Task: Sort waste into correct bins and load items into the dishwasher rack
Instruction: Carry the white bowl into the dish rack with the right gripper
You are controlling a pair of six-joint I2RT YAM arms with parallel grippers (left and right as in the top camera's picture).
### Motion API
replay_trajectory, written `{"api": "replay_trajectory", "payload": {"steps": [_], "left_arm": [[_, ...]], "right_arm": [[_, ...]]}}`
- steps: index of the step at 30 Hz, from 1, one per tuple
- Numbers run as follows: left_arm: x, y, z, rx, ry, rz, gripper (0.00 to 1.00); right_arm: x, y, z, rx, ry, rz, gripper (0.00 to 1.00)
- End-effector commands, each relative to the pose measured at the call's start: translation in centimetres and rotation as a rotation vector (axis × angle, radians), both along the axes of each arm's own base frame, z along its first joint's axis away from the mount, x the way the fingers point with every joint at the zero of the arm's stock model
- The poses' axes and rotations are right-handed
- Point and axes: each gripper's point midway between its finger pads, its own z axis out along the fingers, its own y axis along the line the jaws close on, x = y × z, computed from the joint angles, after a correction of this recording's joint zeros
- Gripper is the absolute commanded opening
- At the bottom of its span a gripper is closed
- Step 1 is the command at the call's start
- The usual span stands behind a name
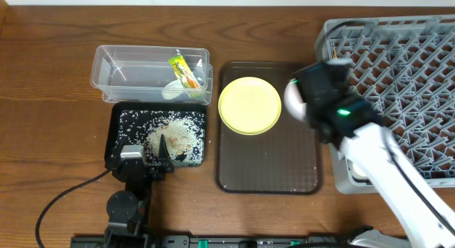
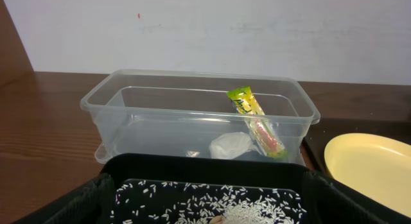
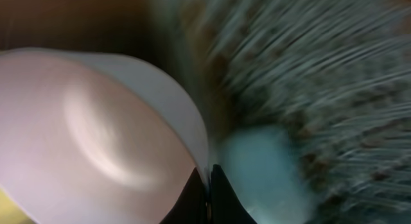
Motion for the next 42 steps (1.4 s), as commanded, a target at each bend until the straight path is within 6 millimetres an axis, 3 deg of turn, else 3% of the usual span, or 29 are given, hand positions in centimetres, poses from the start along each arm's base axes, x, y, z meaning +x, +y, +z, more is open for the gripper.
{"api": "replay_trajectory", "payload": {"steps": [1, 5, 9, 12, 16, 21, 27, 37, 38, 42], "left_arm": [[-0.1, 0.3, -1.8, 0.014, 0.055, 0.016, 0.94], [-0.1, 0.3, -1.8, 0.014, 0.055, 0.016, 0.94], [-0.1, 0.3, -1.8, 0.014, 0.055, 0.016, 0.95], [-0.1, 0.3, -1.8, 0.014, 0.055, 0.016, 0.94], [-0.1, 0.3, -1.8, 0.014, 0.055, 0.016, 0.94], [-0.1, 0.3, -1.8, 0.014, 0.055, 0.016, 0.94], [-0.1, 0.3, -1.8, 0.014, 0.055, 0.016, 0.95], [-0.1, 0.3, -1.8, 0.014, 0.055, 0.016, 0.94], [-0.1, 0.3, -1.8, 0.014, 0.055, 0.016, 0.94], [-0.1, 0.3, -1.8, 0.014, 0.055, 0.016, 0.95]], "right_arm": [[0.2, -6.6, 5.7, -0.176, -0.228, -0.257, 0.01], [1.2, -10.6, 6.3, -0.184, -0.287, -0.395, 0.01], [2.7, -14.1, 4.5, -0.239, -0.237, -0.467, 0.01], [4.1, -15.5, 2.5, -0.320, -0.151, -0.451, 0.01], [5.2, -16.0, 0.7, -0.420, -0.084, -0.443, 0.01], [7.0, -15.4, -1.4, -0.496, -0.006, -0.366, 0.01], [7.4, -13.1, -3.0, -0.543, 0.044, -0.303, 0.01], [5.4, -8.0, -4.5, -0.551, 0.114, -0.189, 0.01], [5.1, -7.8, -4.6, -0.543, 0.112, -0.196, 0.02], [4.5, -7.1, -5.2, -0.518, 0.122, -0.190, 0.24]]}}
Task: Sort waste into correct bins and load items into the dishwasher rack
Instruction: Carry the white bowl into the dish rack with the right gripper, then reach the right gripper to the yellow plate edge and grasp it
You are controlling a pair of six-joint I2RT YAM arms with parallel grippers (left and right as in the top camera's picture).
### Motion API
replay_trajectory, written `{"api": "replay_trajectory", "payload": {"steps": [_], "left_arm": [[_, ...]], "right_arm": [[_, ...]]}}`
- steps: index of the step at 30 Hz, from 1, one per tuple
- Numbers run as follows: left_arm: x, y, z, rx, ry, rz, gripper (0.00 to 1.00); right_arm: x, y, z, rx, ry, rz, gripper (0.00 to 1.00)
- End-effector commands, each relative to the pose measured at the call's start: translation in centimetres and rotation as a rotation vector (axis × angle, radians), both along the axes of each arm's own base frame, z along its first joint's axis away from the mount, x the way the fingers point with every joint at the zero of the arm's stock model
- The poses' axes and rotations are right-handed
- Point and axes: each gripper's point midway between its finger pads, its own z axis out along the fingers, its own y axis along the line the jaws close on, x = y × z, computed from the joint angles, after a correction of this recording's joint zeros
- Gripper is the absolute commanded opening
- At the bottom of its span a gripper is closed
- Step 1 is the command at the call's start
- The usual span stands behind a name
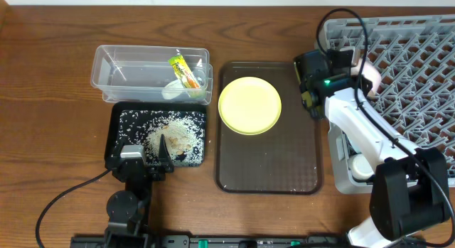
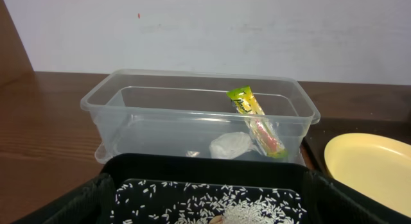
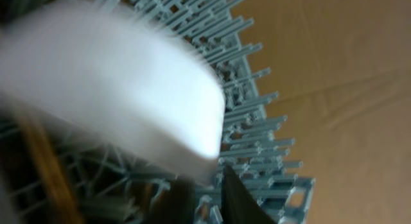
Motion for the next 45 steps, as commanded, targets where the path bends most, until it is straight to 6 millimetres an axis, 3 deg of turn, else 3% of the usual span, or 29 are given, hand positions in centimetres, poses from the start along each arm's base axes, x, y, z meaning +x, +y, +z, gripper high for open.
{"api": "replay_trajectory", "payload": {"steps": [1, 4, 10, 12, 19, 22, 24, 27, 30, 37, 40, 44, 45], "left_arm": [[-0.1, 0.3, -1.8, 0.014, 0.055, 0.016, 0.94], [-0.1, 0.3, -1.8, 0.014, 0.055, 0.016, 0.94], [-0.1, 0.3, -1.8, 0.014, 0.055, 0.016, 0.95], [-0.1, 0.3, -1.8, 0.014, 0.055, 0.016, 0.94], [-0.1, 0.3, -1.8, 0.014, 0.055, 0.016, 0.94], [-0.1, 0.3, -1.8, 0.014, 0.055, 0.016, 0.94], [-0.1, 0.3, -1.8, 0.014, 0.055, 0.016, 0.94], [-0.1, 0.3, -1.8, 0.014, 0.055, 0.016, 0.94], [-0.1, 0.3, -1.8, 0.014, 0.055, 0.016, 0.94], [-0.1, 0.3, -1.8, 0.014, 0.055, 0.016, 0.95], [-0.1, 0.3, -1.8, 0.014, 0.055, 0.016, 0.94], [-0.1, 0.3, -1.8, 0.014, 0.055, 0.016, 0.94], [-0.1, 0.3, -1.8, 0.014, 0.055, 0.016, 0.94]], "right_arm": [[-0.1, 1.1, -0.5, 0.050, -0.038, -0.006, 0.29], [-0.7, 2.3, -1.7, 0.099, 0.027, 0.029, 0.34], [-2.2, 4.5, -3.2, 0.229, 0.042, 0.020, 0.34], [-2.4, 5.7, -3.4, 0.283, 0.055, 0.044, 0.39], [-3.5, 12.7, -3.0, 0.600, 0.081, 0.205, 0.73], [-4.6, 16.8, -3.5, 0.788, 0.167, 0.311, 0.73], [-5.7, 19.0, -4.5, 0.901, 0.245, 0.343, 0.72], [-6.7, 20.4, -6.6, 0.992, 0.320, 0.303, 0.65], [-6.5, 20.2, -8.9, 1.003, 0.318, 0.192, 0.63], [-4.0, 19.2, -14.0, 1.041, 0.259, 0.009, 0.52], [-4.2, 19.1, -15.7, 1.075, 0.302, -0.031, 0.36], [-4.7, 18.7, -16.4, 1.107, 0.335, -0.074, 0.01], [-4.6, 18.7, -16.1, 1.121, 0.329, -0.075, 0.01]]}}
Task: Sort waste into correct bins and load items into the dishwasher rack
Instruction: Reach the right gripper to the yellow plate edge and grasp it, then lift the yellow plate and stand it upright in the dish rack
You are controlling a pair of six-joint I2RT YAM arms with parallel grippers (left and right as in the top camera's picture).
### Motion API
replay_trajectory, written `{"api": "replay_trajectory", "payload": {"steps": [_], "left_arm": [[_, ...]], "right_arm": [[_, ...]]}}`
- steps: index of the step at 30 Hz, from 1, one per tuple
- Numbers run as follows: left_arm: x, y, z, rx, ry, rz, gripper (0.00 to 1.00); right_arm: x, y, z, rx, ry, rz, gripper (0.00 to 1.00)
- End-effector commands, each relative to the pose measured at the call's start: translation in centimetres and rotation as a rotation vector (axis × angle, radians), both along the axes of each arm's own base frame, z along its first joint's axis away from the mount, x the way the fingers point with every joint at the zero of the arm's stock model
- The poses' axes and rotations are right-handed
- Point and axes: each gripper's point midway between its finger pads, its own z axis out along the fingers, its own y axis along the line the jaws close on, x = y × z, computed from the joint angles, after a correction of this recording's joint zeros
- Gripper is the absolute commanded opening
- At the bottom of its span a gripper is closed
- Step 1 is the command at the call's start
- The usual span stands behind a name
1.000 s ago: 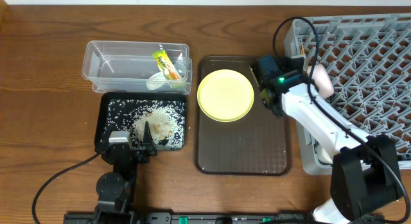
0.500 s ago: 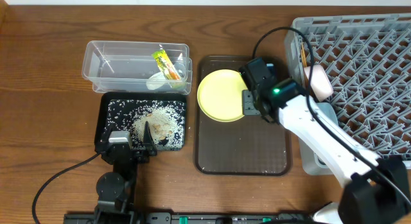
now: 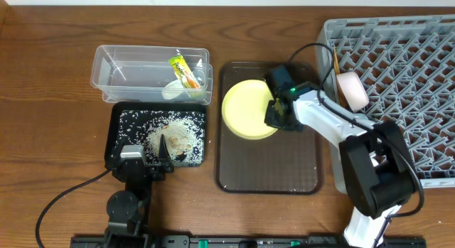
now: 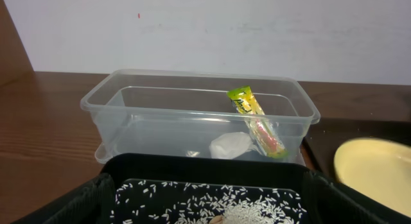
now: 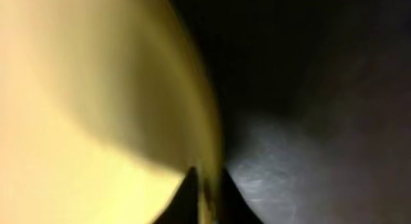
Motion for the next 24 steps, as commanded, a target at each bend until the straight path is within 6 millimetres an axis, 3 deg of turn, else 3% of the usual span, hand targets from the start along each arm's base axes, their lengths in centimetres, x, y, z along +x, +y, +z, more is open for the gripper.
{"api": "replay_trajectory", "payload": {"steps": [1, 3, 6, 10, 12, 15, 19, 22, 24], "left_arm": [[-0.1, 0.3, -1.8, 0.014, 0.055, 0.016, 0.94], [-0.1, 0.3, -1.8, 0.014, 0.055, 0.016, 0.94], [-0.1, 0.3, -1.8, 0.014, 0.055, 0.016, 0.94], [-0.1, 0.3, -1.8, 0.014, 0.055, 0.016, 0.94], [-0.1, 0.3, -1.8, 0.014, 0.055, 0.016, 0.94], [-0.1, 0.3, -1.8, 0.014, 0.055, 0.016, 0.95], [-0.1, 0.3, -1.8, 0.014, 0.055, 0.016, 0.94], [-0.1, 0.3, -1.8, 0.014, 0.055, 0.016, 0.94], [-0.1, 0.3, -1.8, 0.014, 0.055, 0.016, 0.94]], "right_arm": [[-0.5, -0.4, -0.2, 0.038, 0.039, -0.031, 0.01], [0.2, -0.7, 1.3, 0.050, -0.004, -0.011, 0.01], [1.7, -1.7, 5.3, 0.043, -0.132, 0.060, 0.01], [3.1, -5.6, 13.0, -0.112, -0.371, 0.098, 0.01], [2.9, -8.8, 17.2, -0.246, -0.487, 0.036, 0.01], [1.4, -14.2, 23.4, -0.467, -0.639, -0.122, 0.01], [-1.7, -20.4, 29.4, -0.727, -0.743, -0.313, 0.01], [-3.6, -23.9, 31.4, -0.887, -0.728, -0.391, 0.01], [-4.2, -25.5, 31.8, -0.957, -0.693, -0.421, 0.01]]}}
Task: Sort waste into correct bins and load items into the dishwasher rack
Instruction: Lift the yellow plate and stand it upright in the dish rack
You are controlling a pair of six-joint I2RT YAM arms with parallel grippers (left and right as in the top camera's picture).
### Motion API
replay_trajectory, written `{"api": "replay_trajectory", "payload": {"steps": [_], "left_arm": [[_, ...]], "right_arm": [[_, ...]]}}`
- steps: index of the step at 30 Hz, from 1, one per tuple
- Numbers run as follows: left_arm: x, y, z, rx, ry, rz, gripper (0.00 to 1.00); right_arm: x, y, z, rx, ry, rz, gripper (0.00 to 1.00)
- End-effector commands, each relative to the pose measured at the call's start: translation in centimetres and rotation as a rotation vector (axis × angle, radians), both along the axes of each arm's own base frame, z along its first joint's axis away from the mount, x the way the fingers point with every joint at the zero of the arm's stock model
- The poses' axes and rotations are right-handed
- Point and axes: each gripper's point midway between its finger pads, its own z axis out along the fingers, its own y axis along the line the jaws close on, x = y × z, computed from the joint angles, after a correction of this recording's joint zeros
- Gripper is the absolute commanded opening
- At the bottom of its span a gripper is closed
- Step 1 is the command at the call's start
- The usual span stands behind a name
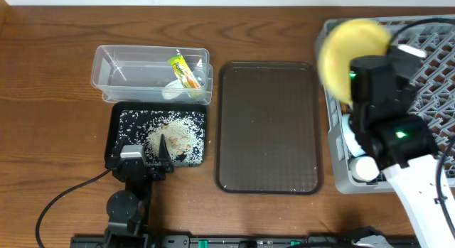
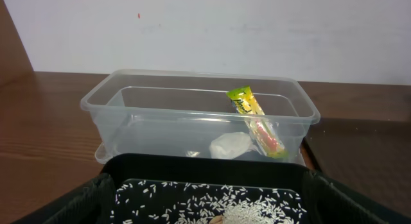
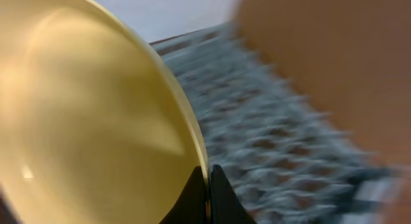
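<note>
My right gripper [image 3: 208,170] is shut on the rim of the yellow plate [image 1: 352,43]. The plate is tilted in the air over the left edge of the grey dishwasher rack [image 1: 426,56], and it fills the left of the right wrist view as the yellow plate [image 3: 90,115]. My left gripper [image 1: 144,160] rests open at the near edge of the black tray of rice [image 1: 158,134]. The clear bin [image 1: 151,74] holds a green and red wrapper [image 2: 255,121] and a crumpled white scrap [image 2: 230,146]. The right arm hides the white bowl.
The brown serving tray [image 1: 269,127] lies bare between the bins and the rack. A white round item [image 1: 364,168] sits in the rack's near left corner. The left arm's black cable [image 1: 67,195] runs over the table at the front left.
The yellow plate has left the brown tray and now hangs tilted over the rack's left edge, in my right gripper. The left arm has not moved.
My right gripper first held a white bowl beside the rack, then had it over the rack's left part. Later the bowl stood in the rack and the gripper was on the yellow plate's rim on the tray. Now the plate is up at the rack.
</note>
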Motion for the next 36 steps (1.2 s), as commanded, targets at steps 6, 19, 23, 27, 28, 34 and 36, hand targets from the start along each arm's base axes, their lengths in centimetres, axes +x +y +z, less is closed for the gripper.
{"api": "replay_trajectory", "payload": {"steps": [6, 19, 23, 27, 28, 34, 36], "left_arm": [[-0.1, 0.3, -1.8, 0.014, 0.055, 0.016, 0.94], [-0.1, 0.3, -1.8, 0.014, 0.055, 0.016, 0.94], [-0.1, 0.3, -1.8, 0.014, 0.055, 0.016, 0.94], [-0.1, 0.3, -1.8, 0.014, 0.055, 0.016, 0.94], [-0.1, 0.3, -1.8, 0.014, 0.055, 0.016, 0.94], [-0.1, 0.3, -1.8, 0.014, 0.055, 0.016, 0.94], [-0.1, 0.3, -1.8, 0.014, 0.055, 0.016, 0.94]], "right_arm": [[-1.5, -8.5, 0.7, -0.272, 0.163, -0.293, 0.01], [3.8, -10.5, -7.7, -0.325, 0.491, -0.173, 0.01], [4.5, -9.9, -8.9, -0.301, 0.512, -0.129, 0.09], [4.9, -8.4, -8.0, -0.290, 0.466, -0.082, 0.66], [4.9, -8.0, -7.5, -0.290, 0.451, -0.072, 0.69], [4.0, -2.7, -3.0, -0.215, 0.288, 0.125, 0.84], [3.1, 0.4, -1.5, -0.125, 0.206, 0.253, 0.86]]}}
